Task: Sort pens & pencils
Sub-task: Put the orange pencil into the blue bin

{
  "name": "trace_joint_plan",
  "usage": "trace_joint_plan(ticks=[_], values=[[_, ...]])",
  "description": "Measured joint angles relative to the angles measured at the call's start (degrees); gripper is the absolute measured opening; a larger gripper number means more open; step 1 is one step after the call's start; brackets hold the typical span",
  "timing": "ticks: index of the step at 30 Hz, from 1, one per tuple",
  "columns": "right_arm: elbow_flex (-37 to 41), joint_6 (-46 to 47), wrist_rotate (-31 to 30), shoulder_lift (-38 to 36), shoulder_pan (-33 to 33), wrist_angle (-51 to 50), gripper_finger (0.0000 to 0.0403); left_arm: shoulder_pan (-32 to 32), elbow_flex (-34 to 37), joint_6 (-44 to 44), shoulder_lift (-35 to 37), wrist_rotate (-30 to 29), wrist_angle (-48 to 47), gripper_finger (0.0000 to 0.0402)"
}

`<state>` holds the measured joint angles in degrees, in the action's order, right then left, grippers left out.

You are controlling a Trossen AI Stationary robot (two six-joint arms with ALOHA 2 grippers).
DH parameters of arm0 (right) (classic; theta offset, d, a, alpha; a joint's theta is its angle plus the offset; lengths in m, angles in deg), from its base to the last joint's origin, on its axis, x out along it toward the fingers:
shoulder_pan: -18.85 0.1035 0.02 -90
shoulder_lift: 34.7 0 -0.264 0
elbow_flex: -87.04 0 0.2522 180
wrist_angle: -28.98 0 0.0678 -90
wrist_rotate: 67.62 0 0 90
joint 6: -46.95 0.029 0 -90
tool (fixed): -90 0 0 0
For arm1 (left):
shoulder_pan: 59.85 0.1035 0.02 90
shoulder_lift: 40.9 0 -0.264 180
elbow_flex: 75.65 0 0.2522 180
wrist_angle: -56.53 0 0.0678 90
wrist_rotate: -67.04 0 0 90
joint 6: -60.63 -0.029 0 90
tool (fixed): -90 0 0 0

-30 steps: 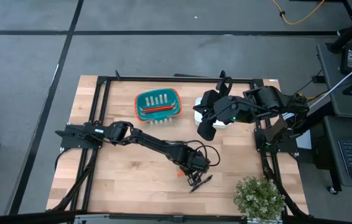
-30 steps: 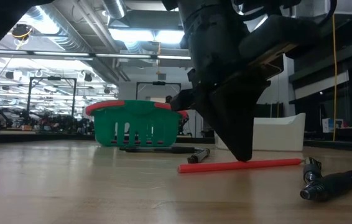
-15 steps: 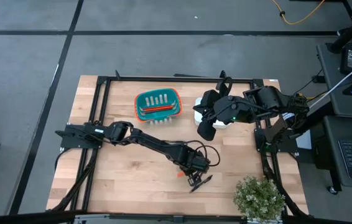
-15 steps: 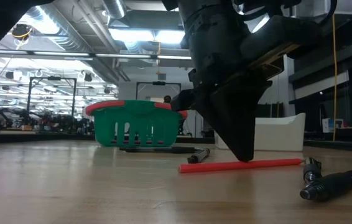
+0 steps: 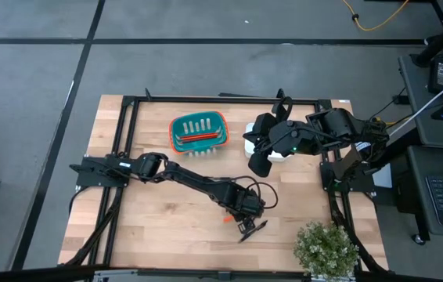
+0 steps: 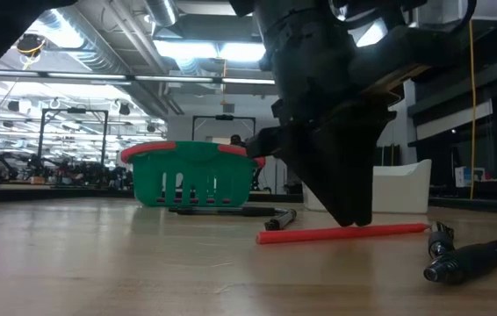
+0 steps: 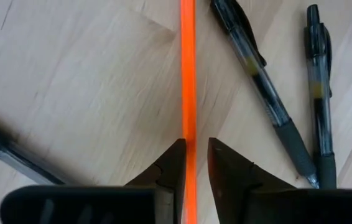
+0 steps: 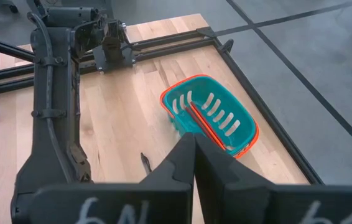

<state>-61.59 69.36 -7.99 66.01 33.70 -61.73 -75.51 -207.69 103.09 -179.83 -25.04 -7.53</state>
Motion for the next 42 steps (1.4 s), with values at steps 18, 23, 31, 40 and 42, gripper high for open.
trace_joint_plan(ticks=[18, 23, 31, 40, 42], values=[[0.0, -0.1, 0.0, 0.0, 0.0, 0.1, 0.001, 0.1, -0.3, 0.4, -2.1, 2.8, -1.4, 0.0047], [0.0, -0.2, 0.0, 0.0, 0.0, 0.8, 0.001, 0.0, -0.2, -0.7, -2.2, 2.4, -1.7, 0.0021], [0.0, -0.2, 0.0, 0.0, 0.0, 0.9, 0.001, -0.9, -0.2, -0.8, -2.2, 0.0, -1.7, 0.0006], [0.0, -0.2, 0.0, 0.0, 0.0, 1.0, 0.001, -1.9, -4.8, -1.0, -2.8, -2.6, -6.7, 0.0007], [0.0, -0.2, 0.0, 0.0, 0.0, 1.0, 0.001, -2.3, -6.8, -1.1, -3.1, -3.9, -9.1, 0.0007]])
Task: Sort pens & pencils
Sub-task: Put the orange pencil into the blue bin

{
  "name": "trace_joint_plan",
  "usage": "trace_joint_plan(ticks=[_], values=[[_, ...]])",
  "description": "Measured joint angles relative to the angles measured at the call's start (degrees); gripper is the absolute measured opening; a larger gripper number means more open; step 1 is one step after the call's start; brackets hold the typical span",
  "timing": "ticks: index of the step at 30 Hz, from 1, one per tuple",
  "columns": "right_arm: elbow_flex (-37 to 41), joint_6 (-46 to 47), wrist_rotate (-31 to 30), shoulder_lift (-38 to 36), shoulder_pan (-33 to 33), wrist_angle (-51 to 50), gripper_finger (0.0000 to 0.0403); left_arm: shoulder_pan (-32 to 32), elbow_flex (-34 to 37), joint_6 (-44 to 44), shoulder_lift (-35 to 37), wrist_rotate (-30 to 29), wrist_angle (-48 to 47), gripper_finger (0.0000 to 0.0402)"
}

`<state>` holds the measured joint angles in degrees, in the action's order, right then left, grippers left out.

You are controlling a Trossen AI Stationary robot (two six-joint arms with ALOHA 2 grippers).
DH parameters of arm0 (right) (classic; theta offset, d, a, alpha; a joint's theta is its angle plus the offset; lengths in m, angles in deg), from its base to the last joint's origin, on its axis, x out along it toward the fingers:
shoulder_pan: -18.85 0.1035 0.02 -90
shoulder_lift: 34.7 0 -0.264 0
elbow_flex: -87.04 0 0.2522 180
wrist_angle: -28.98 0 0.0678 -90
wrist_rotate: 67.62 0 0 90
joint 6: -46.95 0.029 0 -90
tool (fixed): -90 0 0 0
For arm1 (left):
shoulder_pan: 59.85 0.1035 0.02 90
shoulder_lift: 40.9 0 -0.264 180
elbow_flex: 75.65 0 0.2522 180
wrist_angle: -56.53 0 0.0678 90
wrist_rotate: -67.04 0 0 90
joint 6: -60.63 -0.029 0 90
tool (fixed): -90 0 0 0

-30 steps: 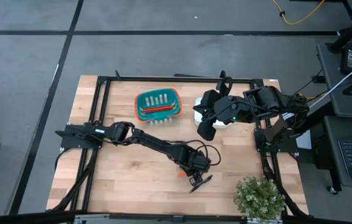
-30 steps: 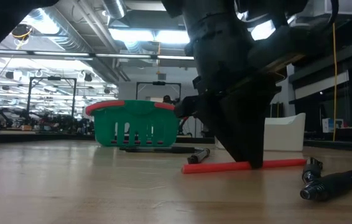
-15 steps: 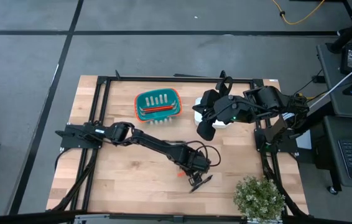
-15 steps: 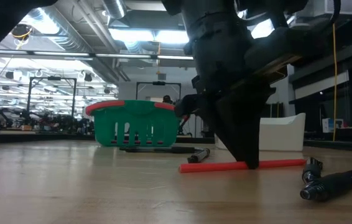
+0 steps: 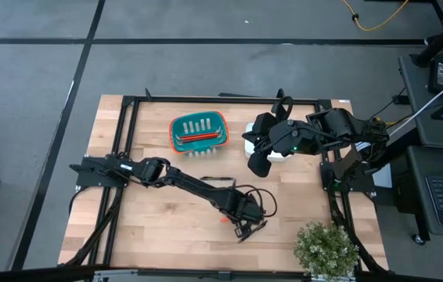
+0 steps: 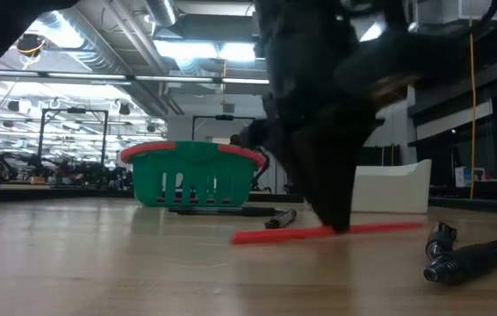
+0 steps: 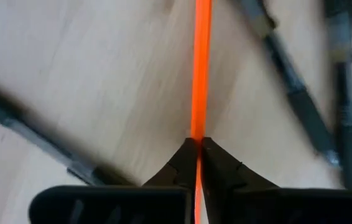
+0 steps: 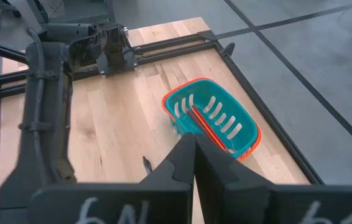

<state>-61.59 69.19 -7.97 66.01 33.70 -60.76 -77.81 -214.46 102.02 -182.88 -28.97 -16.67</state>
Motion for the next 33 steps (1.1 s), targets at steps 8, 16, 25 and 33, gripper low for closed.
trace_joint_plan(ticks=[8, 16, 25, 33], values=[[0.0, 0.1, 0.0, 0.0, 0.0, 0.4, 0.001, -0.6, -2.1, 0.0, 0.3, -2.9, -2.2, 0.0001], [0.0, 0.1, 0.0, 0.0, 0.0, 0.5, 0.001, -0.7, -2.1, 0.0, 0.3, -3.0, -2.0, 0.0], [0.0, 0.0, 0.0, 0.0, 0.0, 0.5, 0.001, -0.9, -2.2, 0.1, 0.4, -3.1, -1.9, 0.0], [0.0, 0.0, 0.0, 0.0, 0.0, 0.5, 0.001, -1.2, -2.3, 0.2, 0.4, -3.2, -1.8, 0.0]])
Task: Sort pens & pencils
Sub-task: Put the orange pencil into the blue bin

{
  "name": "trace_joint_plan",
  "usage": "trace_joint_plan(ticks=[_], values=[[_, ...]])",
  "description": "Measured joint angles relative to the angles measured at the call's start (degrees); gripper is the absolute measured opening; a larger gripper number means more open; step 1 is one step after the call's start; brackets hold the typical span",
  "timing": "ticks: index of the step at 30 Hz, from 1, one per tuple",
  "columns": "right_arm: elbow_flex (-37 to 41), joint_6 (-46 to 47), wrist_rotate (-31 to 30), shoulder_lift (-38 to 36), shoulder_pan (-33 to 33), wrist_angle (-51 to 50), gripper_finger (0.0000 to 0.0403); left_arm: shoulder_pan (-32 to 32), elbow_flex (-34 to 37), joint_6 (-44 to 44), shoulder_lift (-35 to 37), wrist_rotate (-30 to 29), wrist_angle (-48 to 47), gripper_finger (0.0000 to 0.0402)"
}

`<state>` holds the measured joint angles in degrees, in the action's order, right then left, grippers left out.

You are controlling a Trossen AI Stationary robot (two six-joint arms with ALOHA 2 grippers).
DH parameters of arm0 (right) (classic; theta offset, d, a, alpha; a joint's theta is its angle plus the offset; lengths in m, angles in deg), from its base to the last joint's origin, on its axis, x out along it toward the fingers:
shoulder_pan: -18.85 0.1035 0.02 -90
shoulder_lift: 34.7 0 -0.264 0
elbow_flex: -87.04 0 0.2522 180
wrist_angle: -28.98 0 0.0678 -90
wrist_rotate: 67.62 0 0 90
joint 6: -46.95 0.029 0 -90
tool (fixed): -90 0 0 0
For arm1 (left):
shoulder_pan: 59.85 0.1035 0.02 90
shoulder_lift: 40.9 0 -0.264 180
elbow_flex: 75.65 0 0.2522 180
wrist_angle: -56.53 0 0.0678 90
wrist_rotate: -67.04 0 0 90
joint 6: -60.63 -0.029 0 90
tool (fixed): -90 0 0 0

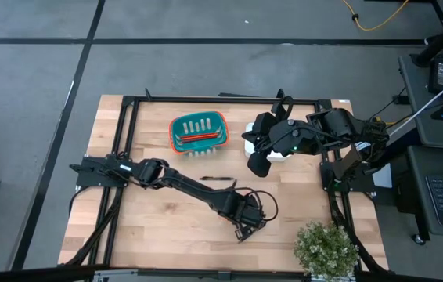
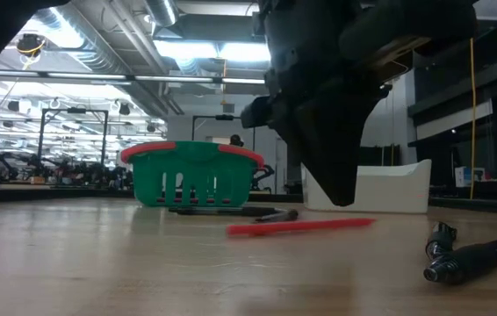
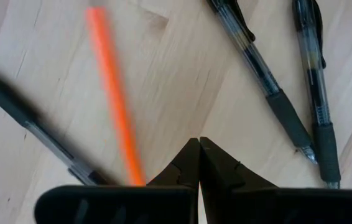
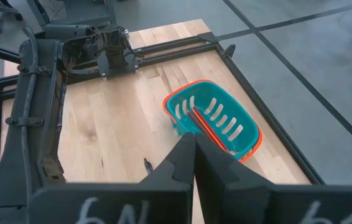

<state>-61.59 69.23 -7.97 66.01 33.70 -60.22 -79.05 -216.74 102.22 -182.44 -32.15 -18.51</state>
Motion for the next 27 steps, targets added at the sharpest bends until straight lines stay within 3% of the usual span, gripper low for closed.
trace_joint_plan(ticks=[8, 14, 27], values=[[0.0, 0.0, 0.0, 0.0, 0.0, 0.0, 0.001, 0.5, 0.0, -1.8, 0.1, -1.4, -1.7, 0.0002], [0.0, 0.1, 0.0, 0.0, 0.0, 0.0, 0.001, 2.7, 0.0, -2.8, 0.1, -3.4, -8.3, 0.0001], [0.0, 0.0, 0.5, 0.0, 0.0, -0.2, 0.001, 4.5, 0.0, 1.8, 0.1, -2.9, -8.1, 0.0054]])
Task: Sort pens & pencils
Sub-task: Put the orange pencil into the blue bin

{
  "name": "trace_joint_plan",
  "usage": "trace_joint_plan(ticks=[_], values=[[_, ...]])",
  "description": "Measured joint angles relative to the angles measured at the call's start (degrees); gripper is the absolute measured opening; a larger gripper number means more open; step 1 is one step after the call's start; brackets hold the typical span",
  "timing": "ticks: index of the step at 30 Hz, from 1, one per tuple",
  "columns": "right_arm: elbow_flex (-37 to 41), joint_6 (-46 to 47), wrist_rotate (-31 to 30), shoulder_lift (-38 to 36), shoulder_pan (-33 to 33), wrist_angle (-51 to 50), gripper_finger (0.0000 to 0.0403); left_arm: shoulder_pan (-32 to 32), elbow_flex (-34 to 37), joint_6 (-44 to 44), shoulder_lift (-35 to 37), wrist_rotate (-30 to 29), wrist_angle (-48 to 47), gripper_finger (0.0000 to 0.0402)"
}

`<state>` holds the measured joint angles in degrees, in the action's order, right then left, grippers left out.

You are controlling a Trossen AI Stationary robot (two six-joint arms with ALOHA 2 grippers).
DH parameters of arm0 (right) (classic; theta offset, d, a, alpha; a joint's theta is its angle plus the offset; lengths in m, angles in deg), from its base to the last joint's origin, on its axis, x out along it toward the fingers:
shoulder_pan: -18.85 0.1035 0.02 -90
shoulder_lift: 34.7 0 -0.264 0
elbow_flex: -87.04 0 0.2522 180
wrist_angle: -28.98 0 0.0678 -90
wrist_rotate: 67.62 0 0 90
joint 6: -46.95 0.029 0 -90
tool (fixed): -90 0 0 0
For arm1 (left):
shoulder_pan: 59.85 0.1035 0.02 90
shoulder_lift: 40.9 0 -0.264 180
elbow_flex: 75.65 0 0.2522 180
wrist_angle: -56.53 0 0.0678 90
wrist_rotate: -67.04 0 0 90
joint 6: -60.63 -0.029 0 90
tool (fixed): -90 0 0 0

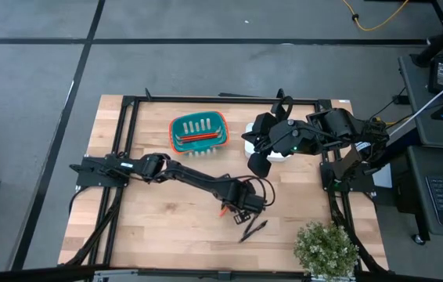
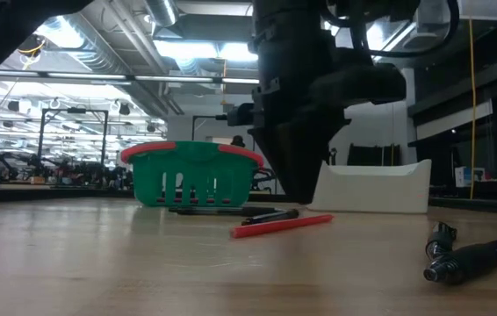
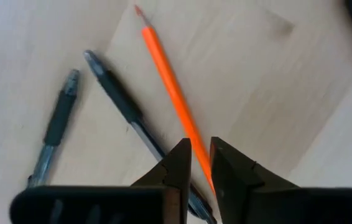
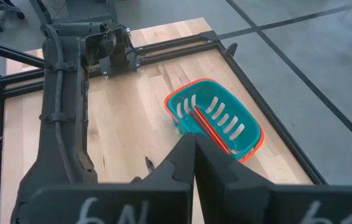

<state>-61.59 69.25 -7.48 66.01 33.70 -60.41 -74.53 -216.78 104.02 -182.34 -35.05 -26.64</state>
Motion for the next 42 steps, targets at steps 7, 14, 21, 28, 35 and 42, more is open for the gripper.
trace_joint_plan(ticks=[7, 14, 21, 28, 35, 42], values=[[0.0, 0.0, 0.1, 0.0, 0.0, -0.1, 0.001, 0.2, 0.0, 1.5, 0.1, 0.2, 1.1, 0.0056], [0.0, 0.0, 0.1, 0.0, 0.0, -0.1, 0.001, 1.4, 0.0, 3.1, 0.1, 0.9, 1.0, 0.0057], [0.0, -0.3, 0.1, 0.0, 0.0, -0.1, 0.001, 2.1, 2.4, 4.6, 0.2, 3.2, 1.7, 0.0057], [0.0, -0.3, 0.1, 0.0, 0.0, -0.1, 0.001, 2.2, 3.5, 4.6, 0.1, 3.5, 3.4, 0.0057], [0.0, -0.3, 0.1, 0.0, 0.0, -0.1, 0.001, 2.2, 3.5, 4.5, 0.1, 3.5, 3.3, 0.0057], [0.0, -0.3, 0.1, 0.0, 0.0, -0.1, 0.001, 2.2, 3.5, 4.5, 0.1, 3.7, 3.5, 0.0057]])
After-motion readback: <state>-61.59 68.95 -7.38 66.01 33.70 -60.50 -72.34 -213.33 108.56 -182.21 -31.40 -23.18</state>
